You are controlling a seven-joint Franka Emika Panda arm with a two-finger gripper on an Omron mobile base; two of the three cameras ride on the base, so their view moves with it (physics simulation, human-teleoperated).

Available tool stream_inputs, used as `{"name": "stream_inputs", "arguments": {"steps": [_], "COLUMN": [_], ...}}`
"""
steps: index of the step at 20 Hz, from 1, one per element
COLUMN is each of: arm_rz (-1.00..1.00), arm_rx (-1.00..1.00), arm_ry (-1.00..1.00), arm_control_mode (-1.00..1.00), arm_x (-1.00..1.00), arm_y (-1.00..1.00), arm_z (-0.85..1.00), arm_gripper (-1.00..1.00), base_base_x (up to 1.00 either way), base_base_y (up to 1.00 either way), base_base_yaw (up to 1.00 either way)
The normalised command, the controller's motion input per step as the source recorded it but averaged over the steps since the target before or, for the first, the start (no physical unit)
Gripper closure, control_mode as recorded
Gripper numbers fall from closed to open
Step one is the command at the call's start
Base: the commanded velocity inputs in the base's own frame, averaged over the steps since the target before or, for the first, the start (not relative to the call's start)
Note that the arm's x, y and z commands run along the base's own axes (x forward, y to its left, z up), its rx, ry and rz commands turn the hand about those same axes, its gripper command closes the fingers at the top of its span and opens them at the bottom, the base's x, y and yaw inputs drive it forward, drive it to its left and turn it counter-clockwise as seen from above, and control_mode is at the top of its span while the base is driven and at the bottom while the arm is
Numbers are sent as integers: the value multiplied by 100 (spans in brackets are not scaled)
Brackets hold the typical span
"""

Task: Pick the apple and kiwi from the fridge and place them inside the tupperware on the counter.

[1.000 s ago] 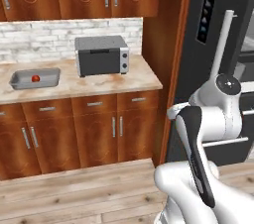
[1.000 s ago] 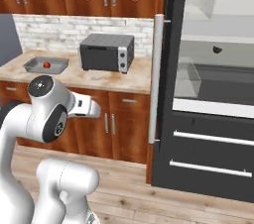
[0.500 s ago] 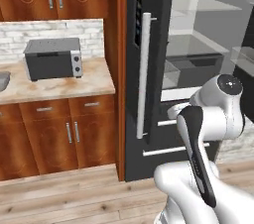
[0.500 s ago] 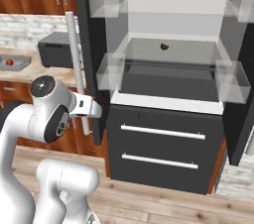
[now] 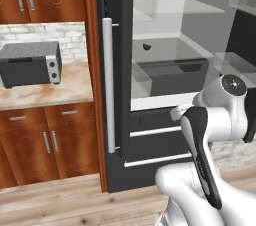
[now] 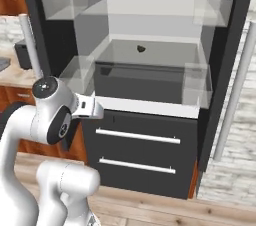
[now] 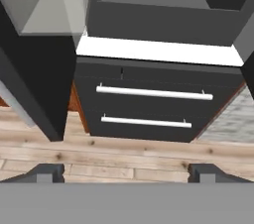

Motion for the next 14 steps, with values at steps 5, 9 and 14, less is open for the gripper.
{"name": "stream_inputs", "arguments": {"steps": [5,9,14], "arm_rz": [0,0,0], "arm_rx": [0,0,0], "arm_ry": [0,0,0], "arm_control_mode": [100,100,100], "arm_x": [0,0,0], "arm_y": [0,0,0], "arm_z": [0,0,0], "arm_gripper": [-100,-100,-100], "base_base_x": [43,25,62], "base_base_y": [-51,-40,-8], "base_base_yaw": [0,0,0]}}
